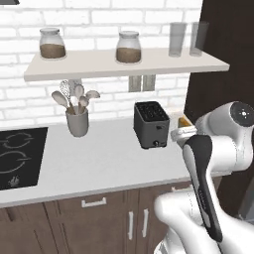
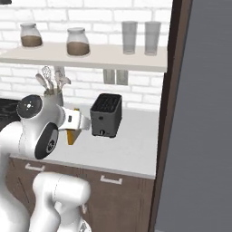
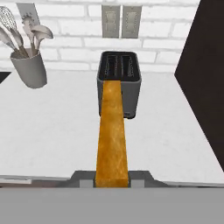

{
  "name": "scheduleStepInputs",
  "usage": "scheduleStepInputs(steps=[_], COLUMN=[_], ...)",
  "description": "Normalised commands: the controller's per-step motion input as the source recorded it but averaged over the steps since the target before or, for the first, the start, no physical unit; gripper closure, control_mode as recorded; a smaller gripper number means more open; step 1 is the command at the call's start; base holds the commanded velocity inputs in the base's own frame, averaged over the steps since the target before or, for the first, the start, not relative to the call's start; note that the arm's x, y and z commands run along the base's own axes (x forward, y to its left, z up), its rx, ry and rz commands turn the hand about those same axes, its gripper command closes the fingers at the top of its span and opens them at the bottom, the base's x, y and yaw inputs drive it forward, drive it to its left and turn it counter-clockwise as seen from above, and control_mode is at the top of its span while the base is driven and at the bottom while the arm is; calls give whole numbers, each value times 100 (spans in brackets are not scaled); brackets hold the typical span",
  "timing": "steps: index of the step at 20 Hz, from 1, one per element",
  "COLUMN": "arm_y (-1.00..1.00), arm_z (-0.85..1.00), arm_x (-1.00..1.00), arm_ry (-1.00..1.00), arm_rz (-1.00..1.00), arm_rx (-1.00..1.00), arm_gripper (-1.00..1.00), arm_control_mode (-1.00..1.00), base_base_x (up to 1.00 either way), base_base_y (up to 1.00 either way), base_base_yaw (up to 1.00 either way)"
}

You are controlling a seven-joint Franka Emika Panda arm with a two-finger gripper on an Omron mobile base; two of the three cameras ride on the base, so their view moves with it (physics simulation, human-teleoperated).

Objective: Start the toaster. Once the lever pops up, take the bread to the plate on the dining counter.

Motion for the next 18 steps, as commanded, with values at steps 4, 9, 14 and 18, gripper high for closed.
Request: scheduleStepInputs(steps=[4, 9, 14, 18], arm_y=[0, 0, 0, 0], arm_z=[0, 0, 0, 0], arm_x=[0, 0, 0, 0], arm_ry=[0, 0, 0, 0], arm_rz=[0, 0, 0, 0], arm_rx=[0, 0, 0, 0], arm_gripper=[100, 100, 100, 100], arm_control_mode=[100, 100, 100, 100], base_base_x=[-88, -32, -17, -14], base_base_y=[32, 60, 4, 0], base_base_yaw=[30, 81, 100, 100])
